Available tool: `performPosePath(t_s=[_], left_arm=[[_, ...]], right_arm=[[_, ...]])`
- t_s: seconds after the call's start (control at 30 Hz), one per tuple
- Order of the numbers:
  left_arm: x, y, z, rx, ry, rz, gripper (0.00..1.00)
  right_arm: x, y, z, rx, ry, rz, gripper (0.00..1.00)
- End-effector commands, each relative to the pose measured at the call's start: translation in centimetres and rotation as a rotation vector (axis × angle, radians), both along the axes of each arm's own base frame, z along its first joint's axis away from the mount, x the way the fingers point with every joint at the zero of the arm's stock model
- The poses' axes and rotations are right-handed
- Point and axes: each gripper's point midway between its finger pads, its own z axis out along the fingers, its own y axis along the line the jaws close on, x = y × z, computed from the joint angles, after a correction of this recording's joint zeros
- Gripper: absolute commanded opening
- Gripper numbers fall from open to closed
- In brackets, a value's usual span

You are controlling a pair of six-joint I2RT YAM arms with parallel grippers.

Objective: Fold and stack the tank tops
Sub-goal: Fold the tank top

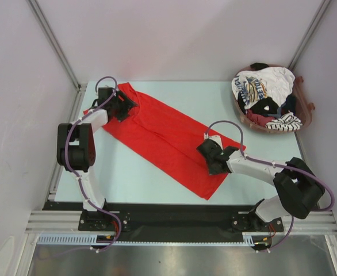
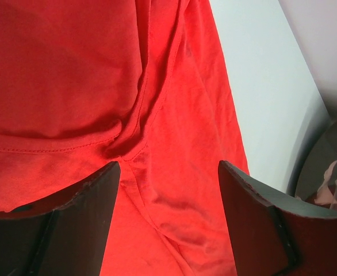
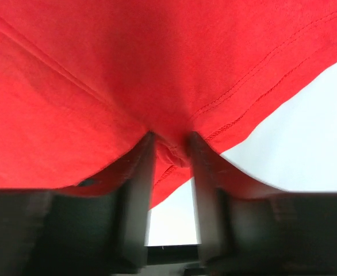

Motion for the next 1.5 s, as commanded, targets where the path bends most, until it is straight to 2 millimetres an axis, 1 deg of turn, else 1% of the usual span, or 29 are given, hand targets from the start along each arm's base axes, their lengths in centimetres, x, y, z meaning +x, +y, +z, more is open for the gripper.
performPosePath(t_s=[0.0, 0.03, 0.1, 0.13, 0.23, 0.37, 0.4, 0.5, 0.67, 0.7, 0.8, 0.9, 1.03, 1.07, 1.13, 1.17, 1.23, 1.3, 1.4, 1.47], left_arm=[[0.9, -0.2, 2.4, 0.021, -0.056, -0.013, 0.75], [0.9, -0.2, 2.2, 0.022, -0.051, -0.012, 0.75], [0.8, -0.2, 1.9, 0.021, -0.040, -0.011, 0.74], [0.7, -0.3, 1.6, 0.020, -0.032, -0.012, 0.73], [0.7, -0.3, 1.3, 0.027, -0.018, -0.006, 0.72], [0.3, 0.3, 0.5, 0.063, 0.025, 0.031, 0.68], [0.3, 0.3, 0.3, 0.069, 0.031, 0.039, 0.64], [0.2, 0.0, -0.3, 0.066, 0.042, 0.042, 0.59], [0.5, -0.4, -1.1, 0.089, 0.053, 0.038, 0.59], [0.6, -0.4, -1.8, 0.095, 0.070, 0.036, 0.59], [0.8, -0.5, -2.5, 0.105, 0.087, 0.031, 0.57], [1.0, -1.0, -3.0, 0.108, 0.090, 0.019, 0.52], [1.0, -1.0, -3.3, 0.122, 0.098, 0.026, 0.43], [1.0, -0.9, -3.3, 0.123, 0.097, 0.028, 0.43], [0.7, -0.9, -3.6, 0.131, 0.112, 0.027, 0.46], [0.6, -0.8, -3.7, 0.140, 0.119, 0.030, 0.51], [0.4, -0.4, -3.7, 0.159, 0.122, 0.043, 0.53], [-0.1, 0.2, -3.6, 0.180, 0.121, 0.062, 0.58], [-0.2, 0.3, -3.5, 0.186, 0.113, 0.064, 0.58], [-0.1, 0.2, -3.8, 0.184, 0.123, 0.059, 0.56]], right_arm=[[1.2, 0.5, 0.9, -0.005, -0.041, 0.009, 0.32], [1.2, 0.6, 1.0, -0.005, -0.041, 0.011, 0.21], [1.2, 0.7, 1.3, 0.000, -0.044, 0.015, 0.14], [1.3, 0.7, 1.5, 0.004, -0.052, 0.014, 0.07], [1.4, 0.5, 2.2, 0.011, -0.070, 0.011, 0.00], [1.6, 0.6, 3.1, 0.035, -0.091, 0.010, 0.00], [1.6, 0.6, 3.1, 0.039, -0.090, 0.012, 0.00], [1.6, 0.6, 3.2, 0.053, -0.093, 0.008, 0.00], [1.7, 0.7, 3.2, 0.070, -0.091, 0.005, 0.00], [1.6, 0.6, 3.1, 0.069, -0.088, 0.005, 0.00], [1.6, 0.6, 3.2, 0.079, -0.090, 0.000, 0.00], [1.6, 0.4, 3.1, 0.081, -0.089, -0.005, 0.00], [1.6, 0.3, 3.3, 0.088, -0.094, -0.005, 0.00], [1.6, 0.3, 3.4, 0.090, -0.097, -0.007, 0.00], [1.6, 0.1, 3.4, 0.093, -0.099, -0.011, 0.00], [1.6, 0.1, 3.4, 0.095, -0.099, -0.010, 0.00], [1.5, 0.0, 3.4, 0.097, -0.100, -0.012, 0.00], [1.5, 0.0, 3.3, 0.105, -0.096, -0.015, 0.00], [1.4, 0.0, 3.1, 0.108, -0.094, -0.016, 0.00], [1.4, 0.0, 2.9, 0.111, -0.089, -0.015, 0.00]])
